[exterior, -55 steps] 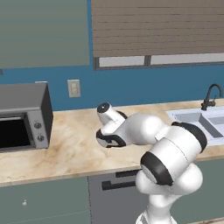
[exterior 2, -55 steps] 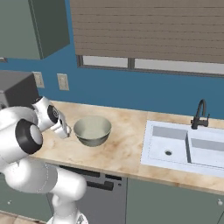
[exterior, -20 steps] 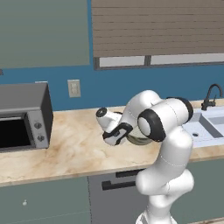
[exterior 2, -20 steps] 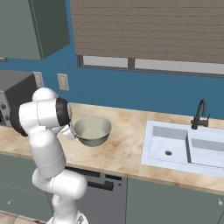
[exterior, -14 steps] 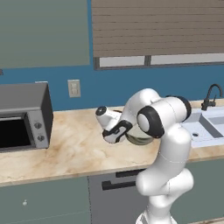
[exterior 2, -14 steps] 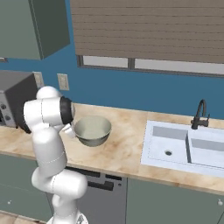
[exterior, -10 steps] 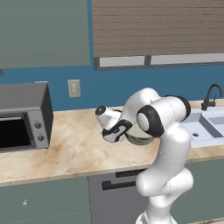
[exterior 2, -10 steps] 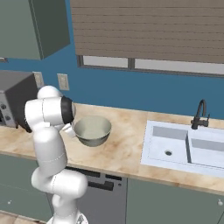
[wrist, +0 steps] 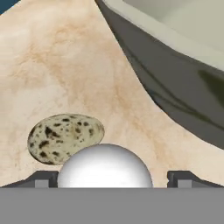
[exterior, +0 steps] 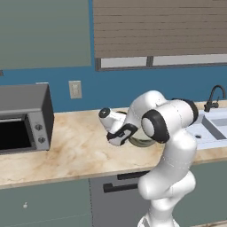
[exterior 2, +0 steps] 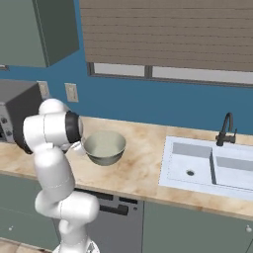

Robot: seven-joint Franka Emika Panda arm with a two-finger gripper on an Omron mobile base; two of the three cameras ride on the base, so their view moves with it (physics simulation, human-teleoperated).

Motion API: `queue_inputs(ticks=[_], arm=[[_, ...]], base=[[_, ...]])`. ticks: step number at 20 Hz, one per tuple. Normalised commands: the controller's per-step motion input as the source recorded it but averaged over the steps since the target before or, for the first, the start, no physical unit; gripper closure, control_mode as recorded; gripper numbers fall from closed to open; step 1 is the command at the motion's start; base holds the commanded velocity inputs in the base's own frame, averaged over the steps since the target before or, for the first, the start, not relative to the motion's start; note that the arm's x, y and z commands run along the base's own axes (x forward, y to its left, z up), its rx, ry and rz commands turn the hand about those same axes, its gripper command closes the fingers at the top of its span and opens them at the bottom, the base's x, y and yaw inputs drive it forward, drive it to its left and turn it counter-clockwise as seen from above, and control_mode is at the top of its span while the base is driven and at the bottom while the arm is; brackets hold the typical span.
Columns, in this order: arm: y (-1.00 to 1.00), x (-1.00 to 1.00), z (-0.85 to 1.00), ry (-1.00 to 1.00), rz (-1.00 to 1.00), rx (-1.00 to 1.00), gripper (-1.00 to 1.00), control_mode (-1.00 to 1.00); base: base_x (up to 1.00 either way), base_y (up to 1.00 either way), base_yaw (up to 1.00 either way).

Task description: Gather the eggs and milk located in the vicinity of the sink area and place them right next to the bowl.

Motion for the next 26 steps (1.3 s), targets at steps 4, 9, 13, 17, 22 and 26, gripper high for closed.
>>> queue_inputs(ticks=[4,9,13,17,22,26], arm=[[0.00,-0.58,0.54,-0.12,0.10,0.11,-1.00,-1.00],[-0.05,-0.49,0.86,-0.13,0.11,0.16,-1.00,-1.00],[-0.03,-0.58,0.93,-0.06,0.15,0.16,-1.00,-1.00],[0.00,-0.64,0.91,0.00,0.21,0.16,-1.00,-1.00],[-0.06,-0.59,0.88,-0.01,0.17,0.16,-1.00,-1.00],[-0.47,-0.73,0.49,0.00,0.02,0.14,-1.00,-1.00]], base=[[0.00,0.00,0.00],[0.00,0.00,0.00],[0.00,0.00,0.00],[0.00,0.00,0.00],[0.00,0.00,0.00],[0.00,0.00,0.00]])
